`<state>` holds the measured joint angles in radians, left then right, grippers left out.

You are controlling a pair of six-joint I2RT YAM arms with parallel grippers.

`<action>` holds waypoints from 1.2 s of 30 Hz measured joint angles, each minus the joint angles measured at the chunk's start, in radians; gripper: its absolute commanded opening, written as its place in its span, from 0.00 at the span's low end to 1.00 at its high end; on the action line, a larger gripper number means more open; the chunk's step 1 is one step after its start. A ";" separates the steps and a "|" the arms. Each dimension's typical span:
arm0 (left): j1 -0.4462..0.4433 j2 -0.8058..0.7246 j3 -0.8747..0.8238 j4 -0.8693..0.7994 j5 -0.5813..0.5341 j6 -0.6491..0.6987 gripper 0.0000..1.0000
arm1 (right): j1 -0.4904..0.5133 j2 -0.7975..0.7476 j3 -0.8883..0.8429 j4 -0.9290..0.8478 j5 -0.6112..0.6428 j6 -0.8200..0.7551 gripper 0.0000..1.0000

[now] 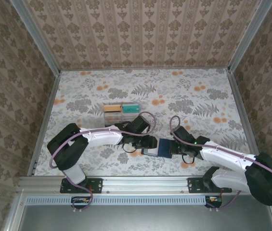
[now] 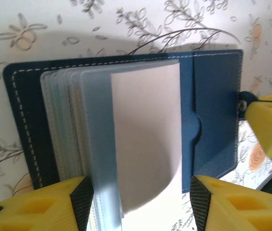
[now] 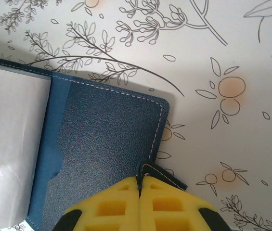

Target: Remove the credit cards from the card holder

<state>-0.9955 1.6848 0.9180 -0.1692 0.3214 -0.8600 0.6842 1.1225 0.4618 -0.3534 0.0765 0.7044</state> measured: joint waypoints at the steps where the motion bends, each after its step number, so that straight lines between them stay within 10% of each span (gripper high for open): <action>1: 0.000 0.006 0.006 0.003 0.005 0.000 0.60 | 0.000 0.000 -0.002 0.001 0.000 0.002 0.00; 20: 0.000 0.045 0.030 0.142 0.145 0.000 0.58 | -0.011 -0.018 -0.019 0.014 0.000 0.011 0.00; 27: -0.003 0.069 0.050 0.160 0.174 0.000 0.55 | -0.025 -0.086 -0.025 -0.008 0.004 0.036 0.37; 36: -0.005 0.070 0.075 0.157 0.181 0.000 0.53 | -0.033 -0.187 -0.061 -0.036 0.020 0.130 0.35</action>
<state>-1.0008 1.7550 0.9932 -0.0120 0.5026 -0.8600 0.6510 0.9356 0.4011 -0.3897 0.0967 0.8349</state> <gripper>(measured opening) 0.534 0.383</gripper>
